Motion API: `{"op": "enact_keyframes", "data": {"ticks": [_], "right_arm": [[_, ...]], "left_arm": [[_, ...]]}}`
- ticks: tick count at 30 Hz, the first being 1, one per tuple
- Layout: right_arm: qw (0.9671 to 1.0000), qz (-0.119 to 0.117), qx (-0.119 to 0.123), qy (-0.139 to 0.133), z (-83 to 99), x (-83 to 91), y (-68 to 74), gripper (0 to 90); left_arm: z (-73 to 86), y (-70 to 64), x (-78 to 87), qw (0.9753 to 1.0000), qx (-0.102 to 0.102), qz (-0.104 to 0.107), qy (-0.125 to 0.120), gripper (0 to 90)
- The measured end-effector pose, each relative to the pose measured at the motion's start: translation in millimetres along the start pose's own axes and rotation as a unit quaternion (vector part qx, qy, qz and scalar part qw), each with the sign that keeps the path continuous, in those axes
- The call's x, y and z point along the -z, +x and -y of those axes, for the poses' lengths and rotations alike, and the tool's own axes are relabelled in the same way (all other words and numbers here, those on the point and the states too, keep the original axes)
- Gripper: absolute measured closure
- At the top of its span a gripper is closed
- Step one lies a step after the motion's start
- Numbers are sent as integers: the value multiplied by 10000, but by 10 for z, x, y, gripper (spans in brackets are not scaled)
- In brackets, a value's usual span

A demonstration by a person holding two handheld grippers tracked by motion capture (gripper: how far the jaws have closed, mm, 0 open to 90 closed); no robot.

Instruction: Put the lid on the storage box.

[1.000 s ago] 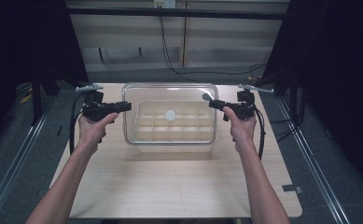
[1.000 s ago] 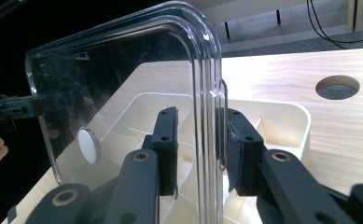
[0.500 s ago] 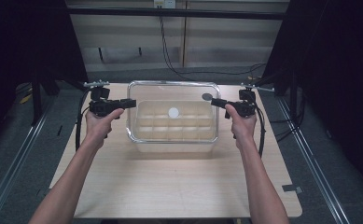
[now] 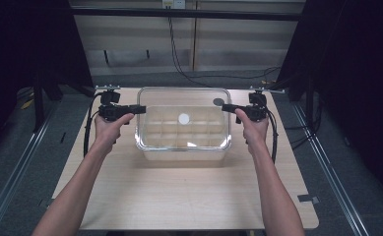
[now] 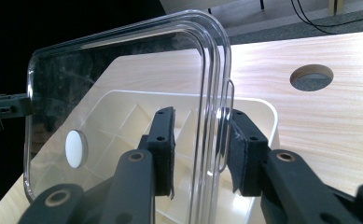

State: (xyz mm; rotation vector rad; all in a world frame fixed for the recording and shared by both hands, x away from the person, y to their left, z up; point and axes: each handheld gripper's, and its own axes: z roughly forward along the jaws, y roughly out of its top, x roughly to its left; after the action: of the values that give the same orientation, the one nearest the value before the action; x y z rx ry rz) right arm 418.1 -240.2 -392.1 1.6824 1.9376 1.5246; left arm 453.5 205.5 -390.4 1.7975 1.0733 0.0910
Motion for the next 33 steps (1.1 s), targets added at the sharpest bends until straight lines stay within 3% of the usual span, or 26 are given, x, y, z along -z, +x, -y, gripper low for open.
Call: {"op": "enact_keyframes", "data": {"ticks": [10,13,15,17,23,33], "right_arm": [[9993,283,-18,263,-1,-108,-51,635],[9989,338,-73,305,11,-155,-82,631],[9988,371,-77,318,20,-182,-91,629],[9985,425,-93,341,29,-208,-96,619],[9980,476,-158,394,58,-277,-138,603],[9961,655,-85,578,96,-370,-166,565]], "left_arm": [[32,97,-135,9997,216,30,71,644],[44,116,-159,9997,193,-82,138,641],[54,125,-175,9993,61,-275,241,645],[68,148,-182,9993,194,-201,228,656],[95,204,-241,9989,344,-147,296,649],[156,257,-320,9983,459,-121,344,628]]}}
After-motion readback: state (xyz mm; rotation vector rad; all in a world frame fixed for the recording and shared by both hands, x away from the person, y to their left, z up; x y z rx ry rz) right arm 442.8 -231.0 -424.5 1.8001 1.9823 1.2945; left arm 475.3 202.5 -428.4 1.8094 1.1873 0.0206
